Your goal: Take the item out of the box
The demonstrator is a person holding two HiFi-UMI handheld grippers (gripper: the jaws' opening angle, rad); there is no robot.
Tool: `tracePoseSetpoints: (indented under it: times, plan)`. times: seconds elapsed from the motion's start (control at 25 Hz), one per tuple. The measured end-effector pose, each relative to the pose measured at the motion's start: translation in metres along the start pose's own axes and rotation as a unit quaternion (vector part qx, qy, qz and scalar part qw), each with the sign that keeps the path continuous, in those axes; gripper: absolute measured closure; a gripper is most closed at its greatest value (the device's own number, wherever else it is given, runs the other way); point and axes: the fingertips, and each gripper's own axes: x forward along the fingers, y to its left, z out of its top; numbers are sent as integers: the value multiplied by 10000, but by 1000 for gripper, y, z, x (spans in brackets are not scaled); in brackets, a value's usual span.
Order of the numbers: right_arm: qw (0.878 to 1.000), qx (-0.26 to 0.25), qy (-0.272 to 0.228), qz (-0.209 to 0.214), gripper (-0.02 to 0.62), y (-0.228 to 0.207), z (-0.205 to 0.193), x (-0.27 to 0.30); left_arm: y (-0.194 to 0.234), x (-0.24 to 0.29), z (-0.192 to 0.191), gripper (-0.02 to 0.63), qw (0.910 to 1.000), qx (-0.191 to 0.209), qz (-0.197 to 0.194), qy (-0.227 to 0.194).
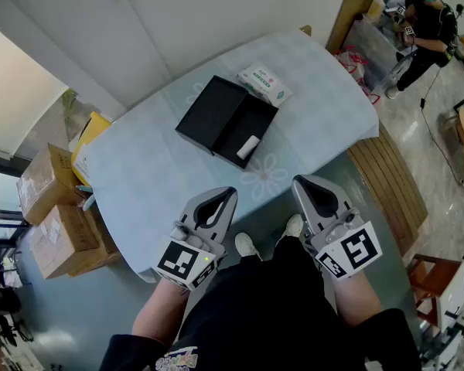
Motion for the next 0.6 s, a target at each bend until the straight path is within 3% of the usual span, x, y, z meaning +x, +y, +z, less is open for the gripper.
tracePoseSetpoints:
  times: [0.6]
  plan:
    - [9997,-124,46,222,586,-19,5,2,1,14,5,597,9997,-6,225,-16]
